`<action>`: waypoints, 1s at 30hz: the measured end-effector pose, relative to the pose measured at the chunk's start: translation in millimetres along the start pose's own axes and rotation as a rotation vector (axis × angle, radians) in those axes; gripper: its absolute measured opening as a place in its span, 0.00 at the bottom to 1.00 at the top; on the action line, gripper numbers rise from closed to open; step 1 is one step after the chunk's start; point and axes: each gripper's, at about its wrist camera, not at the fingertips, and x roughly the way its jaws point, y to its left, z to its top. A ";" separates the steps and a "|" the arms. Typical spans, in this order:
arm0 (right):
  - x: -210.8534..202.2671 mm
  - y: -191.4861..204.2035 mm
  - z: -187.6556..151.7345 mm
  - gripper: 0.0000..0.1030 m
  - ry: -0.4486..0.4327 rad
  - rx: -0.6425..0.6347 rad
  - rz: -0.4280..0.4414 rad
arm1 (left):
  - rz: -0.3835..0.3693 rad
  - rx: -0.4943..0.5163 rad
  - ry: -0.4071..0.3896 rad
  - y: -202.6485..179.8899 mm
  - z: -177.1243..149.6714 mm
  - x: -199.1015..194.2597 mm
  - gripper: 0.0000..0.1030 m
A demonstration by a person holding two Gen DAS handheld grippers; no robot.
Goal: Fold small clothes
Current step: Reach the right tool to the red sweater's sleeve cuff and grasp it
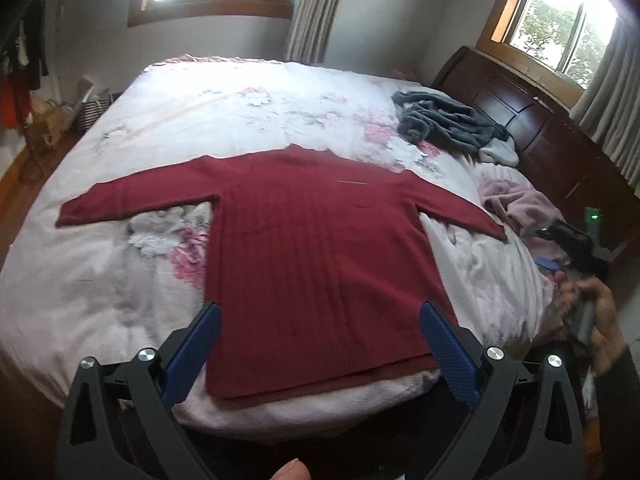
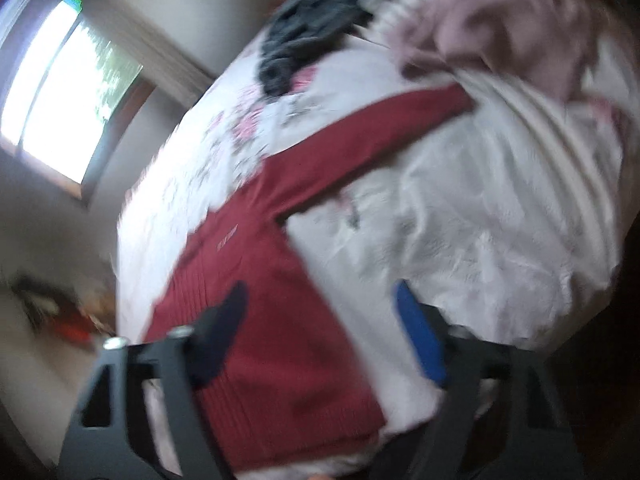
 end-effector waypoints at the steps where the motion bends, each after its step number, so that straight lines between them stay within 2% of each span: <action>1: 12.3 -23.4 15.4 0.63 0.013 0.098 0.035 | 0.002 0.004 -0.013 -1.9 2.0 3.6 0.96; 4: 39.7 -71.8 50.6 0.60 0.006 0.256 0.121 | -0.001 -0.023 -0.002 -2.3 8.0 19.2 0.96; 7: 70.7 -118.4 83.4 0.60 0.005 0.422 0.213 | -0.055 -0.095 0.054 3.9 11.3 40.5 0.96; 10: 93.1 -162.6 113.2 0.60 -0.067 0.574 0.247 | -0.109 -0.172 0.127 8.7 12.1 64.7 0.96; 13: 115.3 -193.3 139.6 0.58 -0.117 0.659 0.278 | -0.150 -0.232 0.173 9.7 11.8 83.7 0.96; 18: 151.3 -218.6 169.5 0.50 -0.124 0.707 0.253 | -0.141 -0.249 0.201 1.2 11.1 107.5 0.96; 23: 175.7 -230.9 189.6 0.48 -0.126 0.718 0.203 | -0.133 -0.243 0.232 -7.9 13.1 122.1 0.96; 28: 188.0 -230.5 202.8 0.46 -0.123 0.677 0.187 | -0.117 -0.264 0.251 -5.8 9.6 128.9 0.96; 30: 191.1 -227.1 206.5 0.37 -0.115 0.670 0.188 | -0.119 -0.288 0.257 -2.5 6.8 129.4 0.96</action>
